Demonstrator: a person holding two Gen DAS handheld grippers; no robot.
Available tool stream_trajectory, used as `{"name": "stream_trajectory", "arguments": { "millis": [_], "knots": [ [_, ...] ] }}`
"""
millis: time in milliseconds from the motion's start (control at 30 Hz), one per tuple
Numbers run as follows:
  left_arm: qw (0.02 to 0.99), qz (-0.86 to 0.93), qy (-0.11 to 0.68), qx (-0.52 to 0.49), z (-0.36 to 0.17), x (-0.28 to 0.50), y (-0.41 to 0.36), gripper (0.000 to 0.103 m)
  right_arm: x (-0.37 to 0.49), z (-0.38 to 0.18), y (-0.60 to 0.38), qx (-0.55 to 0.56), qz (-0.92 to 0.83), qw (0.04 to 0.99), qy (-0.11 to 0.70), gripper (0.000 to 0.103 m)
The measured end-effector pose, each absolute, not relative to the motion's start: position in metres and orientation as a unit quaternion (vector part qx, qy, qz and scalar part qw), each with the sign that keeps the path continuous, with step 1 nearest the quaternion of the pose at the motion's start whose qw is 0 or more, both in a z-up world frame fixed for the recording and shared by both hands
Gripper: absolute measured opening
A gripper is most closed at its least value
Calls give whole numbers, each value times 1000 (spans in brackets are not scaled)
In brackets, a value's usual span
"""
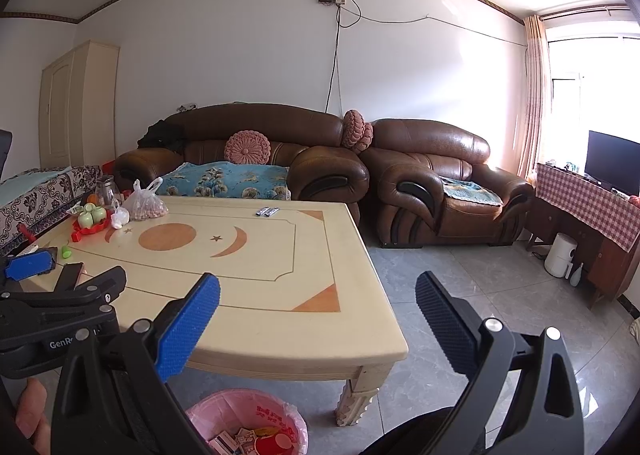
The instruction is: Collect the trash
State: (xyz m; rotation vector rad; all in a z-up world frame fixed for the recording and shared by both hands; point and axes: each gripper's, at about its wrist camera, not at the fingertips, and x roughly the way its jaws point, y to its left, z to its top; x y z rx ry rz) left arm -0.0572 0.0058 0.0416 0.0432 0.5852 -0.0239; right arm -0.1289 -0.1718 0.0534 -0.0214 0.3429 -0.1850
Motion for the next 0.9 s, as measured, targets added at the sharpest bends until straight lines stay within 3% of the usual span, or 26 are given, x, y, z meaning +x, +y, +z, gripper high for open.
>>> {"name": "stream_trajectory", "arguments": {
  "millis": [900],
  "knots": [
    [958, -16, 286, 23, 47, -61, 3, 97, -129, 54, -168, -12, -91, 981, 170, 96]
  ]
}}
